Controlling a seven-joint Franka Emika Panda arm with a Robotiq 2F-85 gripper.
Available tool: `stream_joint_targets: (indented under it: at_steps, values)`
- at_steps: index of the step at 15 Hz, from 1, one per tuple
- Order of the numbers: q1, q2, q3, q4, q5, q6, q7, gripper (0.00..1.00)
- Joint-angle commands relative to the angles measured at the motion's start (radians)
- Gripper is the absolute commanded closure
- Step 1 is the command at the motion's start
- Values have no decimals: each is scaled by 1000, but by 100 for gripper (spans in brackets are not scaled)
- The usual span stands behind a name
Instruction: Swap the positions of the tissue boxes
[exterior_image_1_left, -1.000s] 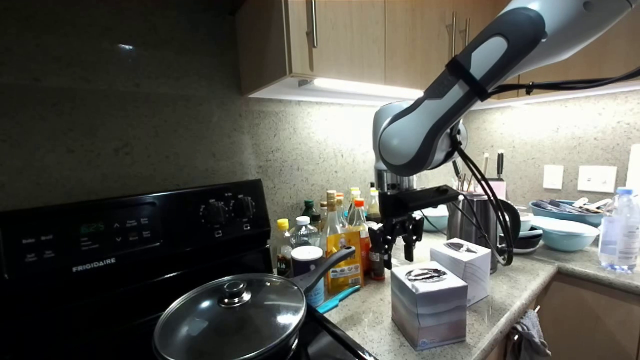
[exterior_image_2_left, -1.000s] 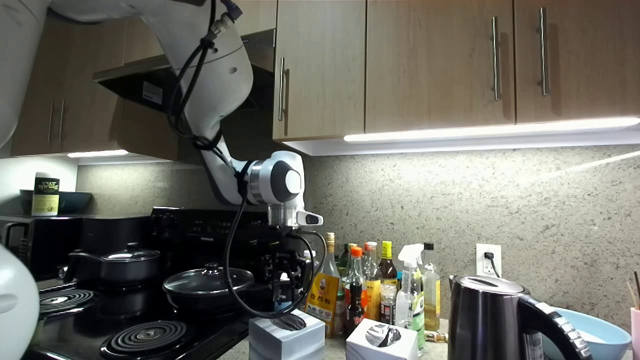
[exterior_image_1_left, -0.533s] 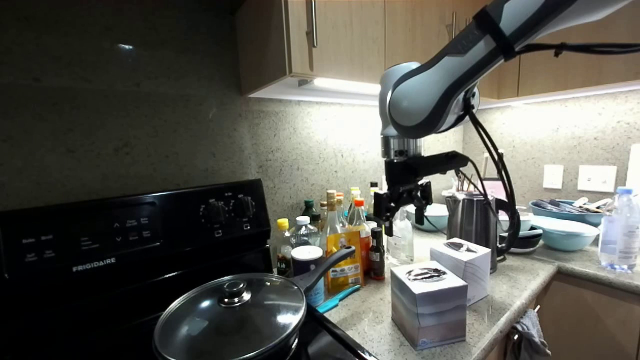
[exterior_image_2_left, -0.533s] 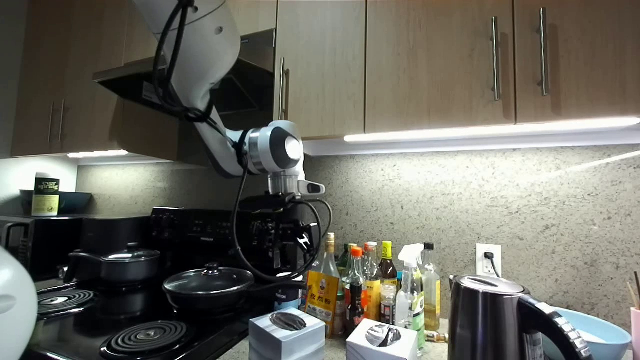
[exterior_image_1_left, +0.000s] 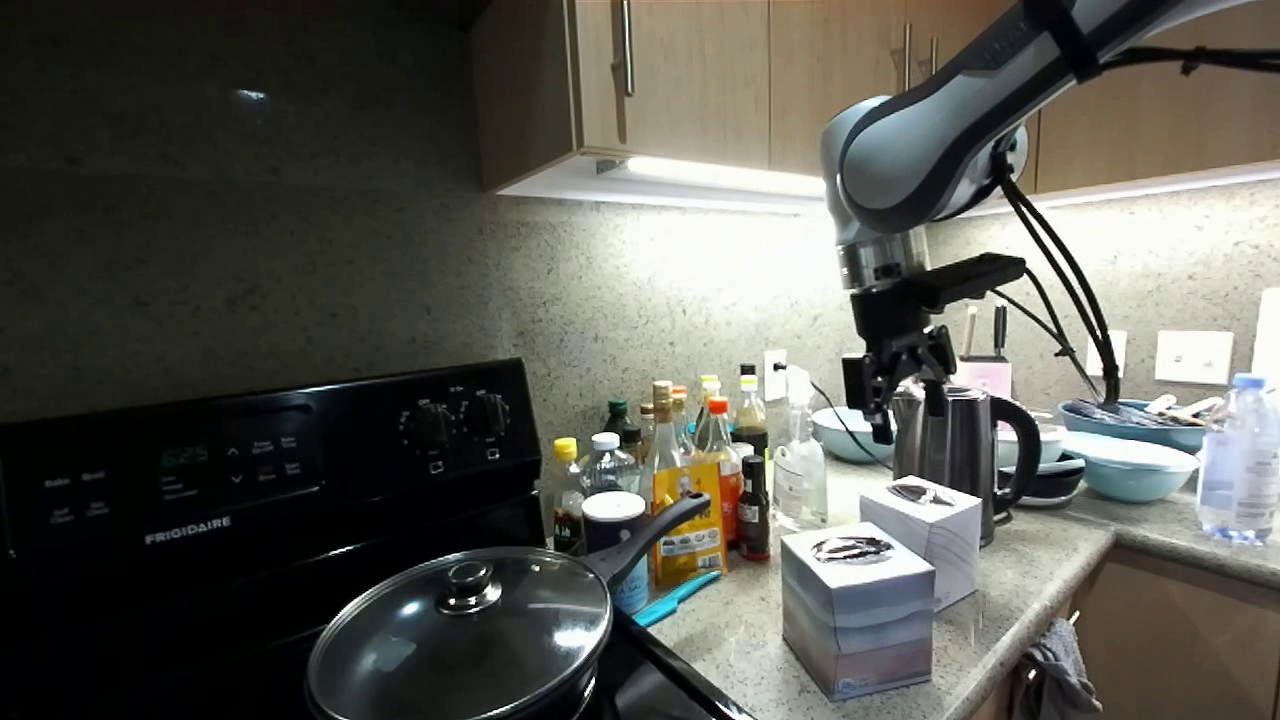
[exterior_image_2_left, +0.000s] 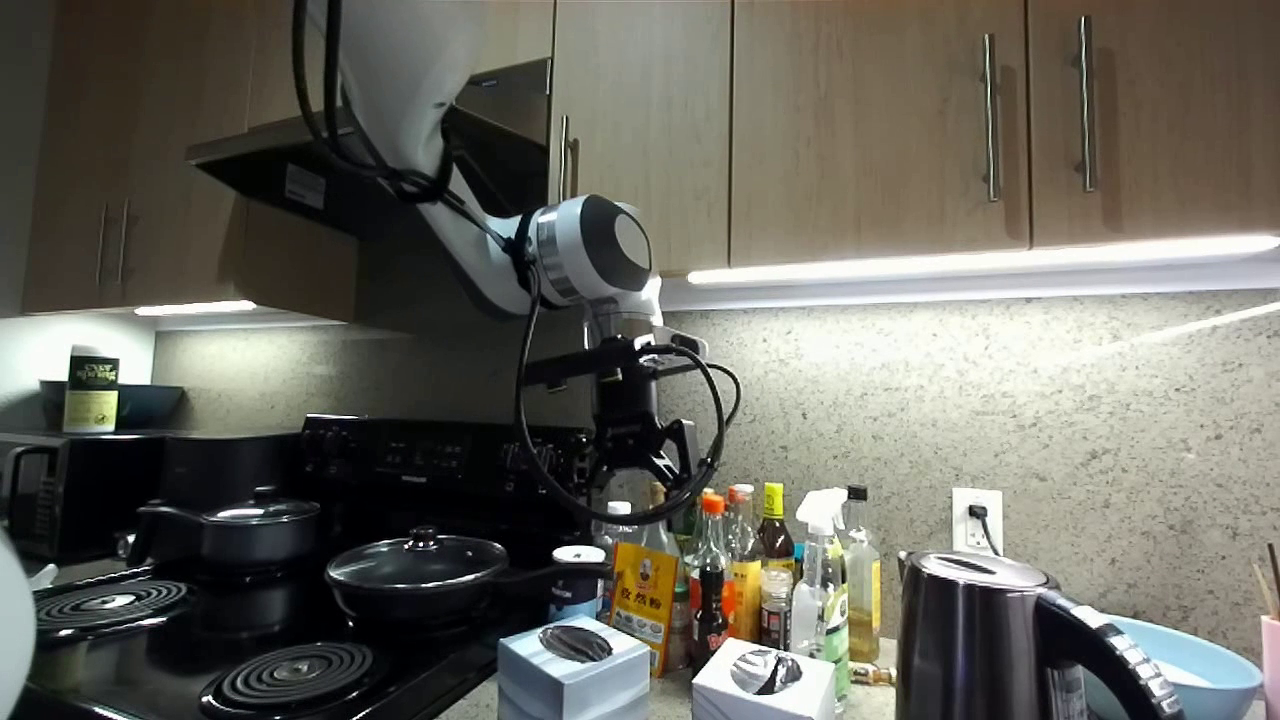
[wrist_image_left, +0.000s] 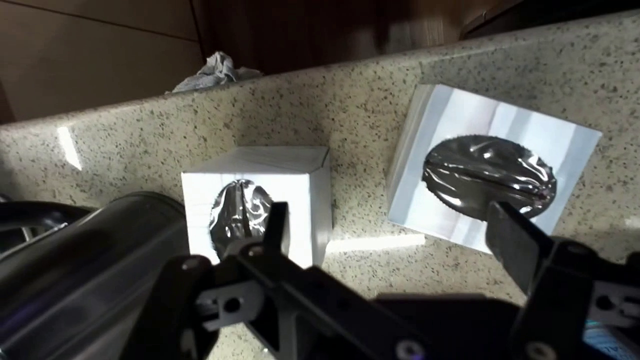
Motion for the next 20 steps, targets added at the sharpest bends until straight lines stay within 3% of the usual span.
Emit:
stream_joint_targets:
  at_steps: [1,5,6,10,20]
  values:
    - [-20,20,-23,-37,47,20,-67,0]
    - [-22,106,-36,-2,127,17,-51,0]
    - [-23,67,-31,-25,88,14,-33,0]
    - [-20,115,-31,0,119,9,-40,0]
    - [-80,424,-80,238,146,6,-47,0]
